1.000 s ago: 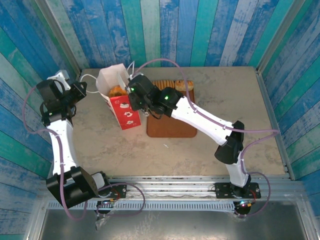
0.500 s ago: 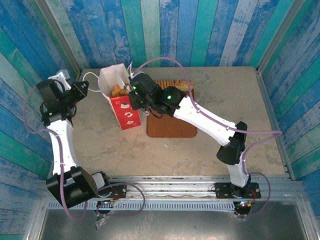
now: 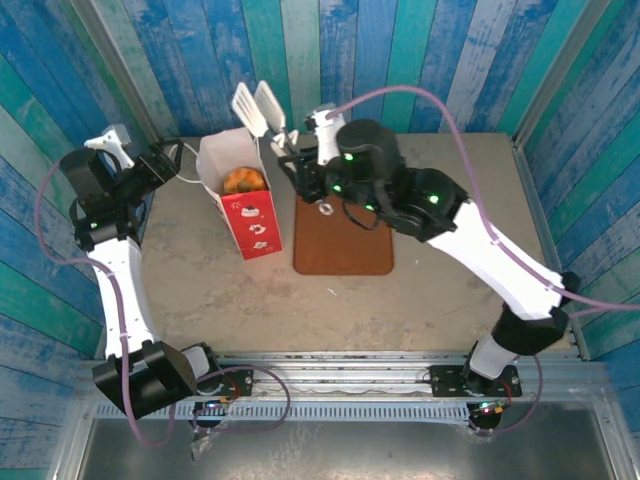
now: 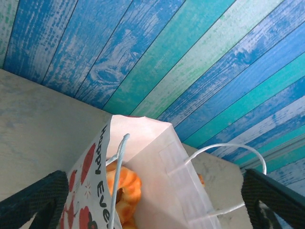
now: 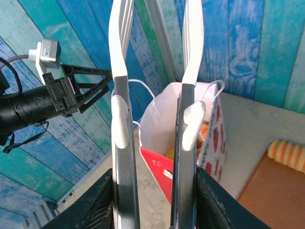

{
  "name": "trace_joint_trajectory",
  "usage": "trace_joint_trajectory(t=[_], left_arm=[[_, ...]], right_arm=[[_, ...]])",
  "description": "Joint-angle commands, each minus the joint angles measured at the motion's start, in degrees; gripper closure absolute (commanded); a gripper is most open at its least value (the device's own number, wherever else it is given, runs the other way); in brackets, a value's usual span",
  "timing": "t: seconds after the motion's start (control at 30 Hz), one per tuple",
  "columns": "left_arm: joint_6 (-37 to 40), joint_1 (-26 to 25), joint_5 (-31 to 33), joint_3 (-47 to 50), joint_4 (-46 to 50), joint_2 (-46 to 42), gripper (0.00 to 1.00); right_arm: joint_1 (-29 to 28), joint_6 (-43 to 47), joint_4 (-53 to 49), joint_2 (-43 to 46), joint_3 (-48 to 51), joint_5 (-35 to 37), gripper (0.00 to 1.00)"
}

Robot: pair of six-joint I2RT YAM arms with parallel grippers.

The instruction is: Place the fake bread into the paper bag

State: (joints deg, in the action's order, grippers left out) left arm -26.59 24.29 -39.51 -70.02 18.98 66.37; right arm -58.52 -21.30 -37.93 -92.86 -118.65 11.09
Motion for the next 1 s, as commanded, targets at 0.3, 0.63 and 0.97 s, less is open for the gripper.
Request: trace_joint_trajectory(t=[0.3,0.63,0.97], left_arm=[[0.3,0.2,7.7,5.4,1.7,-15.1,0.06],[-2.9,0.2,7.6,12.7,-0.2,-17.3,0.06],[-2.4,0.2,6.0,14.4,-1.0,-15.8,0.06]], right_arm=[[20.5,5.0,-9.5,15.8,22.2,-1.8,0.59],[39.8,2.3,-5.9,13.6,36.8,-16.7,0.60],[45.0,1.1,-3.4,-2.5,31.6,-23.9,0.60]])
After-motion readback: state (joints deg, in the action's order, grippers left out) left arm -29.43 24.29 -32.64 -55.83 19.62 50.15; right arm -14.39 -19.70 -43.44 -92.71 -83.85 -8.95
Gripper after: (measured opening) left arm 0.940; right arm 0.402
